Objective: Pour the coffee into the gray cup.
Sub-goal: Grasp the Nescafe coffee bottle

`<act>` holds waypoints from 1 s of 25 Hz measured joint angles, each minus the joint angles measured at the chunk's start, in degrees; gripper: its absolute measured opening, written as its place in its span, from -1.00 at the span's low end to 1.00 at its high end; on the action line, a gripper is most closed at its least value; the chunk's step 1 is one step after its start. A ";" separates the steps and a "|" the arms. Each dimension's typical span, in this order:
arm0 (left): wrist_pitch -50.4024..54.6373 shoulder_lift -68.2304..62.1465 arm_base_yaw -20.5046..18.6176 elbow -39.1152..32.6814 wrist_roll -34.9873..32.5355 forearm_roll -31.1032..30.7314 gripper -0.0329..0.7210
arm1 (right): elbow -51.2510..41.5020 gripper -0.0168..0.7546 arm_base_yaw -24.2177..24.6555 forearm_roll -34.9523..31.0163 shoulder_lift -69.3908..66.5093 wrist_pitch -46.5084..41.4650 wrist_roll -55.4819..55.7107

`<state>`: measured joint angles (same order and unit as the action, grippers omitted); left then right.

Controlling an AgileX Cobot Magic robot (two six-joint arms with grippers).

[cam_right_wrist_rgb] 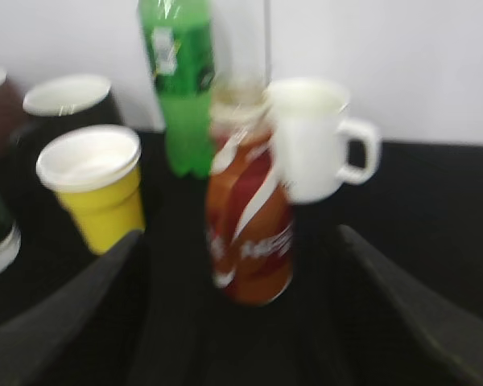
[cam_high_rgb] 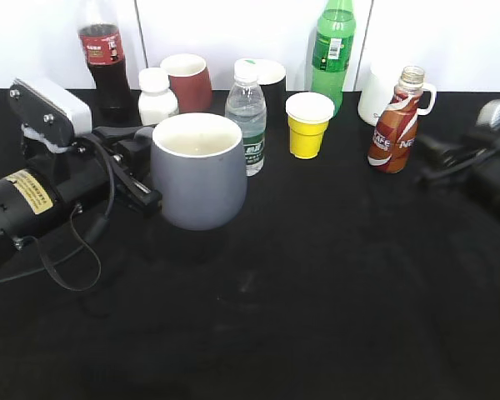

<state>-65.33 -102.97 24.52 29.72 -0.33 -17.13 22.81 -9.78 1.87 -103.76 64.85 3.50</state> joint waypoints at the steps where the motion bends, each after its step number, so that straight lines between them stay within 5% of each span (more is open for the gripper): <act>1: 0.00 0.00 0.00 0.00 0.00 0.00 -0.78 | 0.00 0.45 -0.24 -0.88 -2.24 2.04 -0.11; 3: 0.00 0.00 0.00 0.00 0.00 0.00 -0.78 | 0.54 0.74 -0.24 -1.51 -6.73 3.90 -0.17; 5: 0.00 0.00 0.00 0.00 0.00 0.00 -0.78 | 2.24 0.79 -0.24 -1.87 -10.33 4.16 -0.17; 25: -1.28 0.00 0.00 0.00 0.00 -0.31 -0.77 | 31.45 0.78 -0.24 -3.22 -31.70 4.22 -0.26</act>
<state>-66.61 -102.97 24.52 29.72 -0.33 -17.44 54.25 -10.02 -1.36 -135.46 69.07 3.24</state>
